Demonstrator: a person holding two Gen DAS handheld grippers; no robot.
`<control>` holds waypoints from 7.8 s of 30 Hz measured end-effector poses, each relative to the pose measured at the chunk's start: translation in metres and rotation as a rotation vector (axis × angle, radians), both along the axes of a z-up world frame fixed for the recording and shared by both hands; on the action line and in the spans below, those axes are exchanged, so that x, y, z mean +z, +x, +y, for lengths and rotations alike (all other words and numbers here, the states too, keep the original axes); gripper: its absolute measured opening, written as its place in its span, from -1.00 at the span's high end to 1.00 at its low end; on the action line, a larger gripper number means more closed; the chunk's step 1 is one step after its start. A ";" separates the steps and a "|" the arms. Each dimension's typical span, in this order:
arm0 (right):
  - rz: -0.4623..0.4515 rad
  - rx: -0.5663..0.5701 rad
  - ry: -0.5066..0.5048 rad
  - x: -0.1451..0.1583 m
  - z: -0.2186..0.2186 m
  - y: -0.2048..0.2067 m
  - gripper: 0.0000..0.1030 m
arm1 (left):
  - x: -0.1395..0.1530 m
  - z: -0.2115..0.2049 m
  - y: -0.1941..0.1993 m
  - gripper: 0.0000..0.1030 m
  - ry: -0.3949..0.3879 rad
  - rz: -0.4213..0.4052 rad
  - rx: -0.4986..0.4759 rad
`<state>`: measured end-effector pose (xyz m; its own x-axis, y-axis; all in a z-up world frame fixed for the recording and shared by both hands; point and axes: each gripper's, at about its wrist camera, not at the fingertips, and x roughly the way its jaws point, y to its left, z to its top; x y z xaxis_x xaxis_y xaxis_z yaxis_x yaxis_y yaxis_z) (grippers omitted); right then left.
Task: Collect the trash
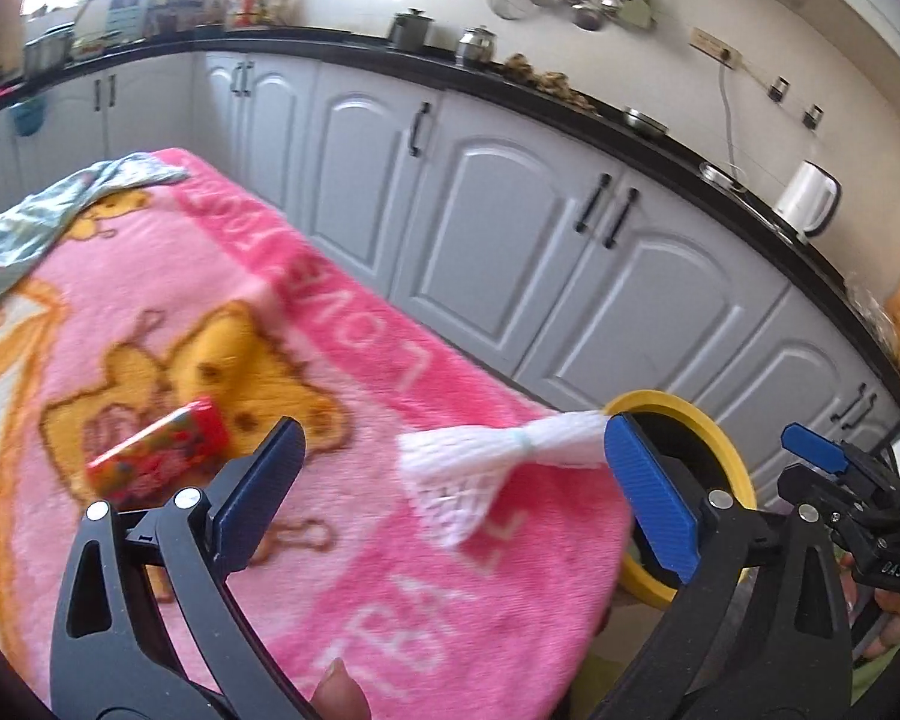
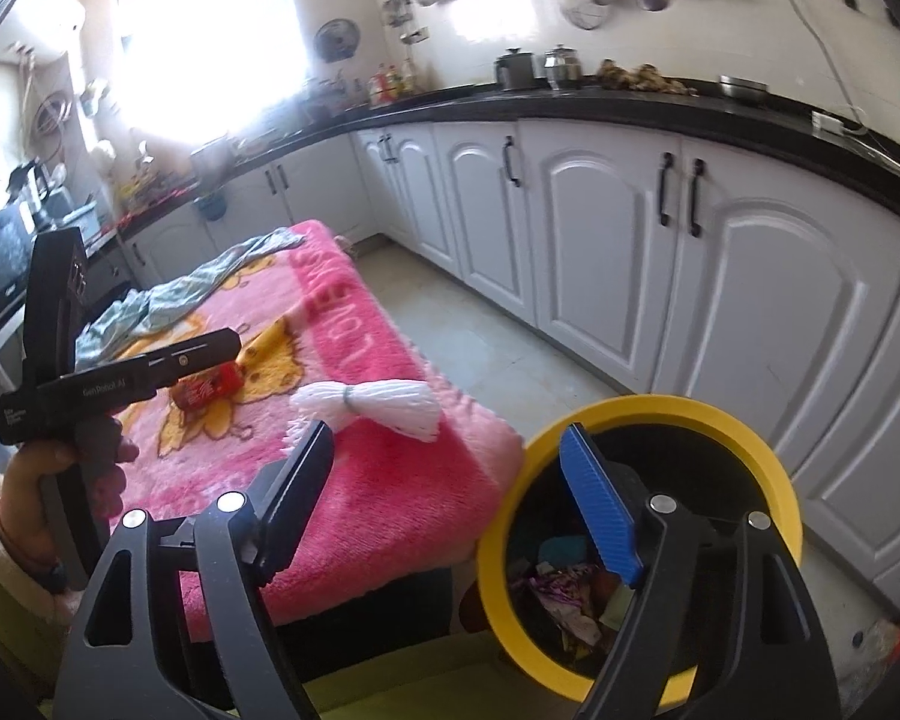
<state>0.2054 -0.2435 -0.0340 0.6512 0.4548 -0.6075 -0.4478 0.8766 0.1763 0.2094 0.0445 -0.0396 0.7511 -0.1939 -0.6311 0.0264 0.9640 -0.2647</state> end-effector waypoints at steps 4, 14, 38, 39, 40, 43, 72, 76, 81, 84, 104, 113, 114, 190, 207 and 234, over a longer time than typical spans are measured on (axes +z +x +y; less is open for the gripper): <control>0.003 0.045 -0.039 -0.006 0.025 0.010 -0.47 | -0.006 0.028 -0.007 -0.78 0.019 0.003 0.058; 0.041 0.105 -0.117 -0.038 0.073 0.045 -0.47 | -0.027 0.097 -0.021 -0.79 0.025 0.048 0.161; 0.169 0.281 -0.137 -0.073 0.126 0.055 0.92 | -0.080 0.118 0.011 0.22 0.150 0.196 0.067; 0.169 0.285 -0.128 -0.071 0.126 0.053 0.92 | -0.080 0.117 0.009 0.35 0.143 0.196 0.060; 0.165 0.284 -0.120 -0.068 0.125 0.050 0.92 | -0.079 0.116 0.007 0.43 0.138 0.194 0.053; 0.157 0.287 -0.093 -0.060 0.124 0.044 0.92 | -0.077 0.113 0.001 0.56 0.109 0.185 0.044; -0.045 -0.033 0.053 0.030 -0.045 -0.001 0.93 | 0.022 -0.062 0.007 0.58 0.070 -0.026 -0.256; -0.085 -0.103 0.047 0.037 -0.076 -0.010 0.93 | 0.027 -0.090 0.012 0.58 0.067 -0.038 -0.293; -0.126 -0.180 0.012 0.043 -0.104 -0.020 0.93 | 0.028 -0.121 0.019 0.58 0.055 -0.042 -0.338; -0.143 -0.220 -0.007 0.042 -0.120 -0.027 0.93 | 0.027 -0.138 0.020 0.58 0.058 -0.044 -0.362; -0.088 -0.363 -0.124 0.003 -0.161 -0.035 0.93 | -0.030 -0.212 0.028 0.58 0.050 0.067 -0.458; -0.051 -0.336 -0.187 -0.017 -0.148 -0.028 0.92 | -0.051 -0.229 0.031 0.58 0.067 0.104 -0.483; -0.045 -0.331 -0.190 -0.019 -0.146 -0.027 0.92 | -0.053 -0.230 0.031 0.58 0.065 0.107 -0.486; -0.142 -0.343 -0.049 0.003 -0.072 -0.119 -0.88 | 0.026 -0.130 -0.067 -0.79 0.105 -0.056 -0.233; -0.304 -0.419 -0.086 0.004 -0.045 -0.177 -0.88 | 0.039 -0.106 -0.149 -0.79 0.195 -0.247 -0.107; -0.483 -0.440 -0.059 0.019 -0.037 -0.235 -0.88 | 0.049 -0.098 -0.204 -0.79 0.207 -0.419 -0.018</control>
<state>-0.0301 -0.2808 -0.0147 0.9746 0.0583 -0.2162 -0.0617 0.9981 -0.0089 0.0050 -0.0535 0.0092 0.9472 -0.1113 -0.3009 0.1072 0.9938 -0.0303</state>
